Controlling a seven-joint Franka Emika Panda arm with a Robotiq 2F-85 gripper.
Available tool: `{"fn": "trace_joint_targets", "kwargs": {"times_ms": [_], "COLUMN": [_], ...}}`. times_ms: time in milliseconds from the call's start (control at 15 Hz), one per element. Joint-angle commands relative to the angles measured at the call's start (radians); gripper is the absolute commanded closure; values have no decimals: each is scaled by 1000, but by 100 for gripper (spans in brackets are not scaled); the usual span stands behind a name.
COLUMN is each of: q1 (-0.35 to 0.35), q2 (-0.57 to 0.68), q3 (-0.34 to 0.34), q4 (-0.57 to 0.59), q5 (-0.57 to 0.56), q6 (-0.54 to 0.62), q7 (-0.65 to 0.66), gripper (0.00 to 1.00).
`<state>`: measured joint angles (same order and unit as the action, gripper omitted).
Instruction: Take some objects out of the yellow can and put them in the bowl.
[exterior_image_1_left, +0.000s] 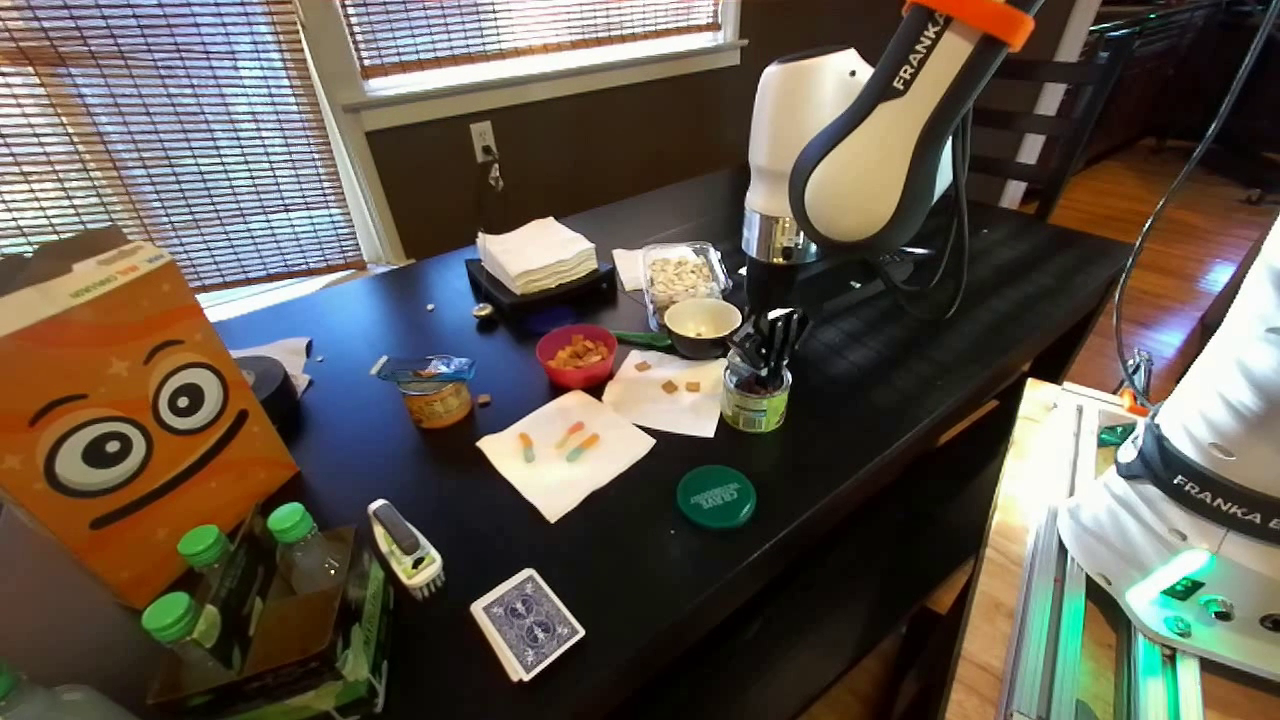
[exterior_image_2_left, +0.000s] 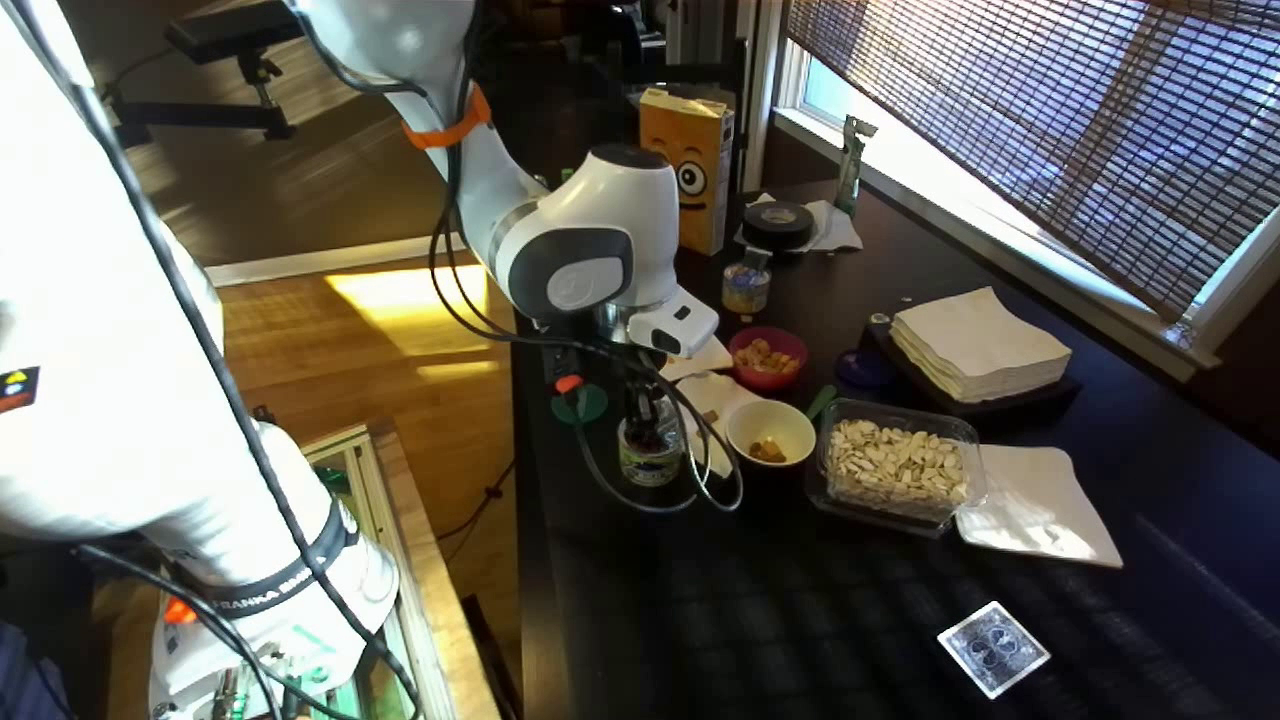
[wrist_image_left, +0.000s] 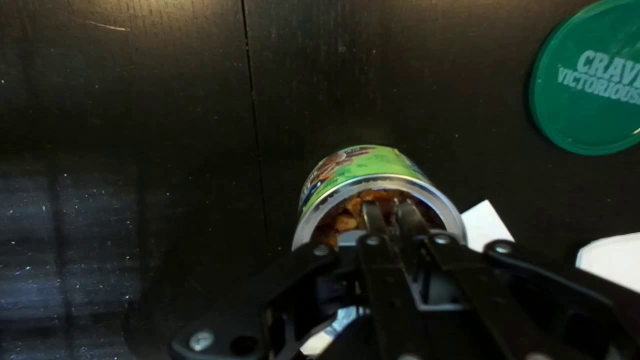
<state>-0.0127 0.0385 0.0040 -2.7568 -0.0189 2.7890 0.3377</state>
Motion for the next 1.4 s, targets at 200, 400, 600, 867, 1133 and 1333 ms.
{"fn": "trace_joint_targets", "kwargs": {"times_ms": [200, 400, 600, 867, 1133, 1333], "q1": [19, 29, 44, 62, 75, 80], "q2": [63, 86, 102, 118, 139, 152], "q3": [-46, -63, -77, -93, -96, -94], "q4": [10, 17, 29, 43, 56, 65], "q5": [-89, -102, -110, -116, -107, -96], "q6": [77, 80, 76, 69, 67, 68], "q7": [85, 96, 99, 99, 88, 76], "gripper": [76, 78, 71, 57, 56, 73]}}
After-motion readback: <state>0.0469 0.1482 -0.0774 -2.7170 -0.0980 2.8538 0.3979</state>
